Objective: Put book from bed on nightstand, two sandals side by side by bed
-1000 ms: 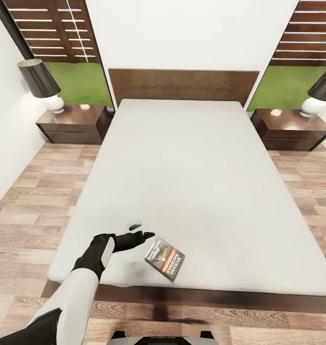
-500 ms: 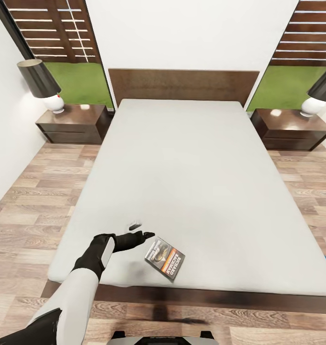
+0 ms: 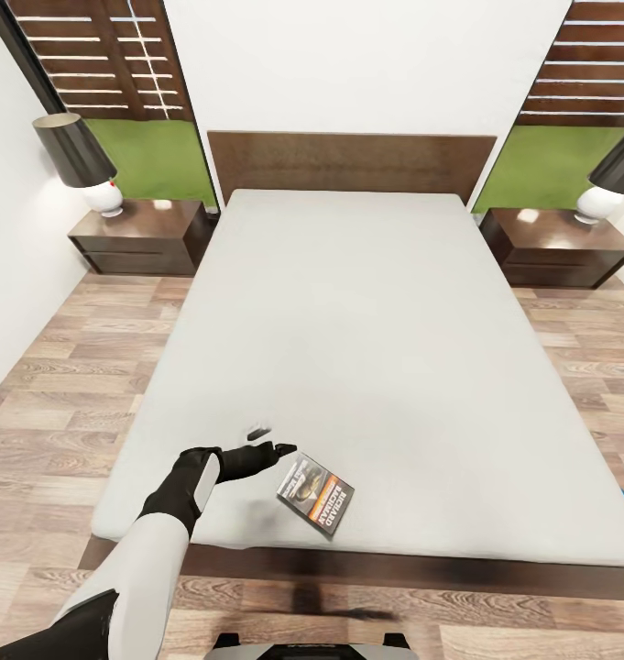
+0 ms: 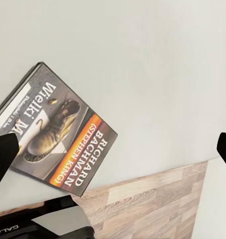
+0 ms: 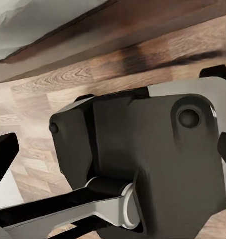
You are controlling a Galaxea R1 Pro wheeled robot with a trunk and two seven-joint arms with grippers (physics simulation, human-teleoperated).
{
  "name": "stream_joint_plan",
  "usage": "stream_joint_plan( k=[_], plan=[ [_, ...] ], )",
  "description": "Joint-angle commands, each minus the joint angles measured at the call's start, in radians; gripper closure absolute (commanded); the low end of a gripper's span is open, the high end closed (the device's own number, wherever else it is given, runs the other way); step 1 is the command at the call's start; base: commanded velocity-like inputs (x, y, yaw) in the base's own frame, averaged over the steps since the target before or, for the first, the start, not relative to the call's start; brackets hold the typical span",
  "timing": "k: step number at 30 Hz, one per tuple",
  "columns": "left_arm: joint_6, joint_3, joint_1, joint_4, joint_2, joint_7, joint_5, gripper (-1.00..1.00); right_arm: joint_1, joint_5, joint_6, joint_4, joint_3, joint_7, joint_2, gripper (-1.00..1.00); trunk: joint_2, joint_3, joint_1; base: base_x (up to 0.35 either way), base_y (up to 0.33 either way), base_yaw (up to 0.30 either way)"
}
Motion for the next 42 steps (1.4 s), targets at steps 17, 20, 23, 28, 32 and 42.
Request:
stream_joint_plan(
  k=[17, 20, 23, 28, 32, 42],
  plan=[
    [0.007, 0.008, -0.001, -0.001, -0.002, -0.008, -0.006, -1.00, 0.000, 0.008, -0.002, -0.058, -0.002, -0.003, -0.003, -1.00, -0.030, -0.014, 0.016, 0.000, 0.000, 0.000],
    [0.007, 0.008, -0.001, 0.000, -0.003, -0.008, -0.006, -1.00, 0.000, 0.008, -0.002, -0.051, -0.002, -0.003, -0.003, -1.00, -0.051, -0.023, 0.027, 0.000, 0.000, 0.000],
    [0.007, 0.008, -0.001, 0.000, -0.004, -0.008, -0.005, -1.00, 0.000, 0.008, -0.002, -0.050, -0.003, -0.003, -0.003, -1.00, -0.072, -0.033, 0.039, 0.000, 0.000, 0.000],
    [0.007, 0.008, -0.001, 0.000, -0.004, -0.008, -0.005, -1.00, 0.000, 0.008, -0.003, -0.049, -0.003, -0.003, -0.003, -1.00, -0.107, -0.048, 0.058, 0.000, 0.000, 0.000],
    [0.007, 0.008, -0.001, 0.000, -0.004, -0.008, -0.005, -1.00, 0.000, 0.008, -0.003, -0.049, -0.003, -0.003, -0.003, -1.00, -0.135, -0.061, 0.073, 0.000, 0.000, 0.000],
    [0.007, 0.008, -0.001, 0.000, -0.004, -0.008, -0.004, -1.00, 0.000, 0.008, -0.003, -0.048, -0.003, -0.003, -0.004, -1.00, -0.205, -0.092, 0.112, 0.000, 0.000, 0.000]
  ],
)
